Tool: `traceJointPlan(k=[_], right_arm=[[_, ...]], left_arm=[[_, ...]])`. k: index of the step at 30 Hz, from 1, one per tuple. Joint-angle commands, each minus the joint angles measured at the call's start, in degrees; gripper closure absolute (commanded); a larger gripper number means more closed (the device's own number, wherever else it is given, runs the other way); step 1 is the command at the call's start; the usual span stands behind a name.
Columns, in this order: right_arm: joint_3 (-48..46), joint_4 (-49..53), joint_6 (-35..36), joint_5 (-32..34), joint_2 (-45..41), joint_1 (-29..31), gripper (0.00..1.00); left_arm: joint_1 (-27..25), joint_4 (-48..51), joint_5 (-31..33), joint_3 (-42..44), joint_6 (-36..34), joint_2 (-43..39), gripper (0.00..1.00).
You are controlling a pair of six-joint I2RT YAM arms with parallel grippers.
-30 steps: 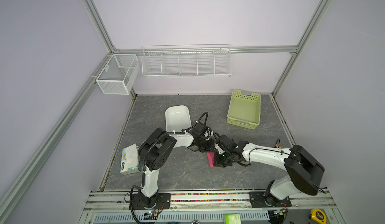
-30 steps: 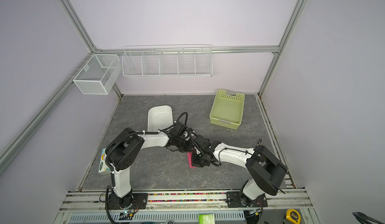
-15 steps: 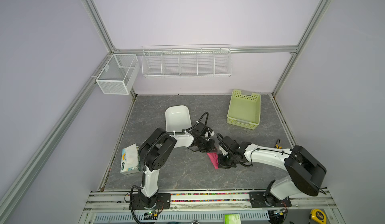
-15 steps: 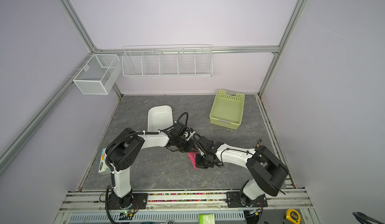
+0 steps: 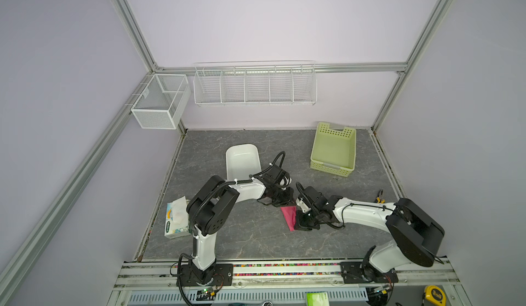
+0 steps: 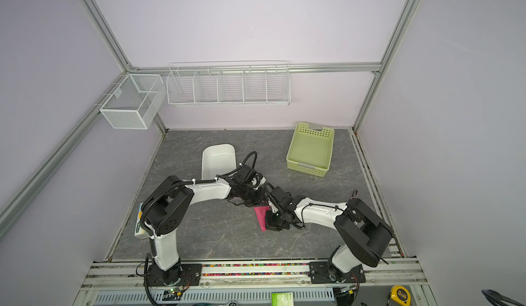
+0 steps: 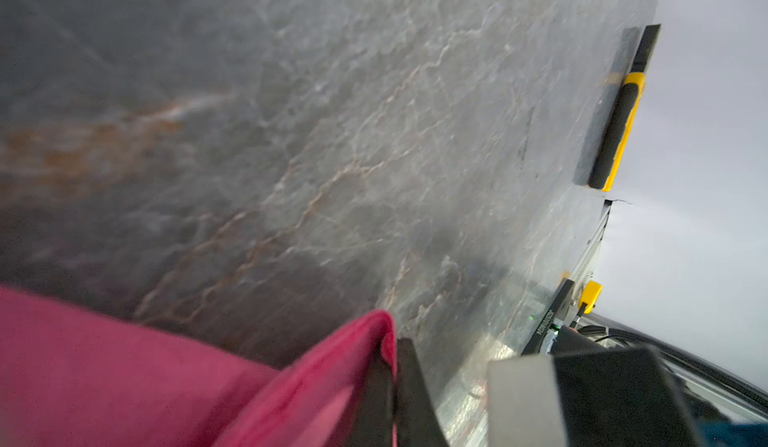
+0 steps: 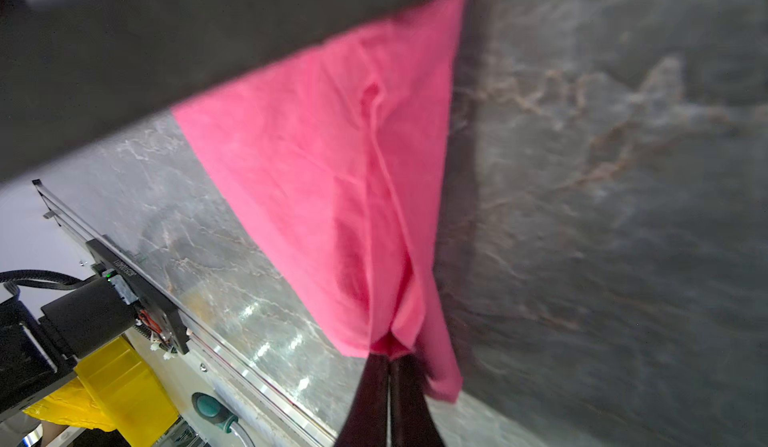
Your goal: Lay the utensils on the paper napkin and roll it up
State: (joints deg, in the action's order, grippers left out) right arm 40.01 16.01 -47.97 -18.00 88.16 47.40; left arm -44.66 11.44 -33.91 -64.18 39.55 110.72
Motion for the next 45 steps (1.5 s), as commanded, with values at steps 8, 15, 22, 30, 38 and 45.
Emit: traceJointPlan(k=[8, 15, 22, 30, 38, 45], right_arm=[[-3.6, 1.3, -2.4, 2.7, 3.9, 1.4, 0.93], [-6.5, -4.8, -7.9, 2.0, 3.6, 1.8, 0.93], [-8.8, -10.7, -14.4, 2.3, 2.9, 3.4, 0.93], [-9.3, -13.5, -17.6, 2.9, 2.7, 4.5, 0.93], [-8.7, -14.1, -18.3, 2.9, 4.1, 5.3, 0.93], [-8.2, -14.2, -18.5, 2.8, 4.6, 5.6, 0.93]], left_arm=[[-0.6, -0.7, 0.2, -4.5, 1.2, 0.3, 0.95], [-0.6, 7.4, 4.8, -7.3, -3.2, -3.8, 0.70], [-0.3, 19.9, 11.7, -13.6, -9.9, -8.1, 0.63], [1.6, 24.0, 14.1, -11.9, -11.8, -12.7, 0.64], [1.6, 19.2, 13.2, -1.0, -8.5, -16.1, 0.78], [1.5, 10.5, 9.9, 7.0, -4.5, -16.2, 0.90]])
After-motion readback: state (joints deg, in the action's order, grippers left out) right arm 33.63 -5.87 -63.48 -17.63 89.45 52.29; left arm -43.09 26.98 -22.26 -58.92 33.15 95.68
